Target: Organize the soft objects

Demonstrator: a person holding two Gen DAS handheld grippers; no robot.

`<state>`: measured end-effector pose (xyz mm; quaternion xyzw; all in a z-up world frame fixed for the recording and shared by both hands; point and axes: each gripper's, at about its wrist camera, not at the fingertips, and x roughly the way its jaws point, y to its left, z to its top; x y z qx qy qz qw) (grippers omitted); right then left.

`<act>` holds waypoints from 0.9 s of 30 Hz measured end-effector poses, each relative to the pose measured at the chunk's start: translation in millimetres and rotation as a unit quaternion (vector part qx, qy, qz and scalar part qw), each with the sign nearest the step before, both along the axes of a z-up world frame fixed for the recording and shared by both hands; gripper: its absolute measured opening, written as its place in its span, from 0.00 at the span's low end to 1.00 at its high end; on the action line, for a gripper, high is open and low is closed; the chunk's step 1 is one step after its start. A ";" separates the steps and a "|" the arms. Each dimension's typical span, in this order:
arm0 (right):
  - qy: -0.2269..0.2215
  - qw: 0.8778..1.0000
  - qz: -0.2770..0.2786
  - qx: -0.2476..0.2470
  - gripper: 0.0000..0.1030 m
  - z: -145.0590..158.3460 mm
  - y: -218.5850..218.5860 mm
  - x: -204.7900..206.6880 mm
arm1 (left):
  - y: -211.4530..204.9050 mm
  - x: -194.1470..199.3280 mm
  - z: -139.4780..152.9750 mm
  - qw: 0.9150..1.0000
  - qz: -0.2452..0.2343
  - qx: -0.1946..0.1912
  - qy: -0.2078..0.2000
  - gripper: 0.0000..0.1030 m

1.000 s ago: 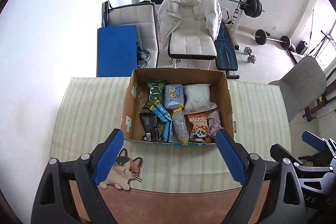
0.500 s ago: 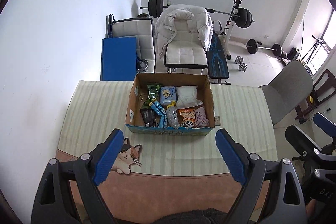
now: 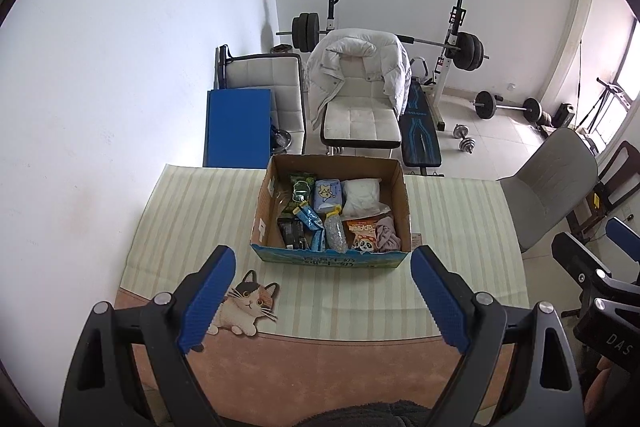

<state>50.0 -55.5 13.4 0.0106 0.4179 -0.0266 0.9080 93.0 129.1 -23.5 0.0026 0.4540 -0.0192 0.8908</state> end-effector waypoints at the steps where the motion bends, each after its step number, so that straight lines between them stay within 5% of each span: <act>1: -0.001 1.000 -0.002 -0.004 1.00 0.6 -0.2 -0.3 | -0.3 -2.3 0.7 1.000 0.000 -0.002 0.000 0.87; 27: -0.004 1.000 -0.022 -0.001 1.00 4.6 -8.6 -17.4 | -13.1 -20.6 6.4 1.000 -0.011 0.001 0.003 0.87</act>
